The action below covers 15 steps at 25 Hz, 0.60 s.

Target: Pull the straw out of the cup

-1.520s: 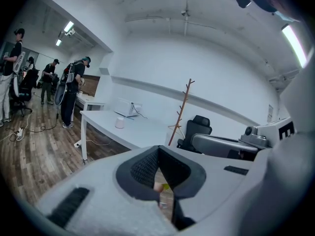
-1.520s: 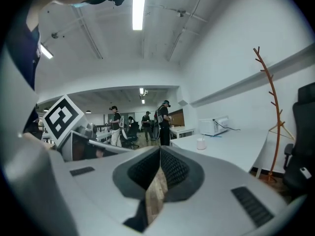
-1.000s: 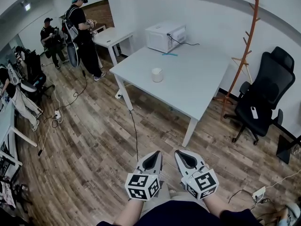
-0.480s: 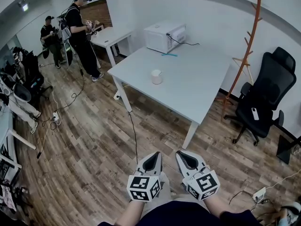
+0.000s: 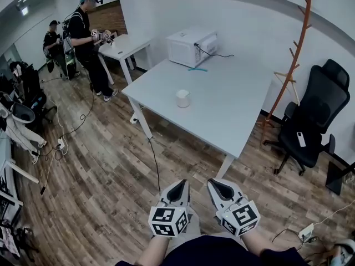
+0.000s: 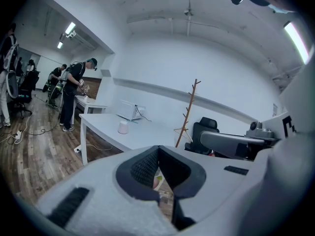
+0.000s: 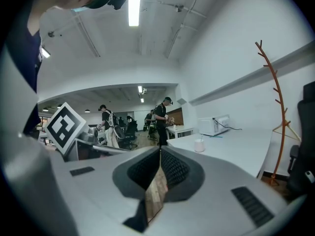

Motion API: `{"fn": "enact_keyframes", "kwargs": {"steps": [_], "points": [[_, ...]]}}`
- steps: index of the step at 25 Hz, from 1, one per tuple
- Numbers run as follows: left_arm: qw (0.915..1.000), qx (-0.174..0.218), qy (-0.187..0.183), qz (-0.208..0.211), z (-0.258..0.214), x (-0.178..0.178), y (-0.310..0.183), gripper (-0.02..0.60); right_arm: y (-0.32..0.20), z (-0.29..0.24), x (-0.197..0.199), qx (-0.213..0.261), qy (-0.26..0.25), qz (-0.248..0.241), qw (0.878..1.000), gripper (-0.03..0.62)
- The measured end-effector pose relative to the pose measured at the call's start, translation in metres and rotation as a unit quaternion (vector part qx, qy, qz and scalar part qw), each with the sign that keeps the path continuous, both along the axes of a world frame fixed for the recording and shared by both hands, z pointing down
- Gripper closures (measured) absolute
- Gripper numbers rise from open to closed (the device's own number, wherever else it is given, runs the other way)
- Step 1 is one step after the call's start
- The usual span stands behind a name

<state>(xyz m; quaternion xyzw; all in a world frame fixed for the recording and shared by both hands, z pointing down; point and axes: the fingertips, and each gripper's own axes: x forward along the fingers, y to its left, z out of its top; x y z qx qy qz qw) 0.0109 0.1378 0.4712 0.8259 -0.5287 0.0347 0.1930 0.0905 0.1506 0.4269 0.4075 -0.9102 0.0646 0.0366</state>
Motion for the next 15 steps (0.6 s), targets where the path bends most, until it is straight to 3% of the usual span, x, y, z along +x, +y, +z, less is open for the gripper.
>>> {"fn": "enact_keyframes", "kwargs": {"steps": [15], "points": [[0.9998, -0.018, -0.001, 0.001, 0.002, -0.032, -0.096, 0.565, -0.097, -0.005, -0.028, -0.009, 0.009, -0.005, 1.0, 0.563]]}}
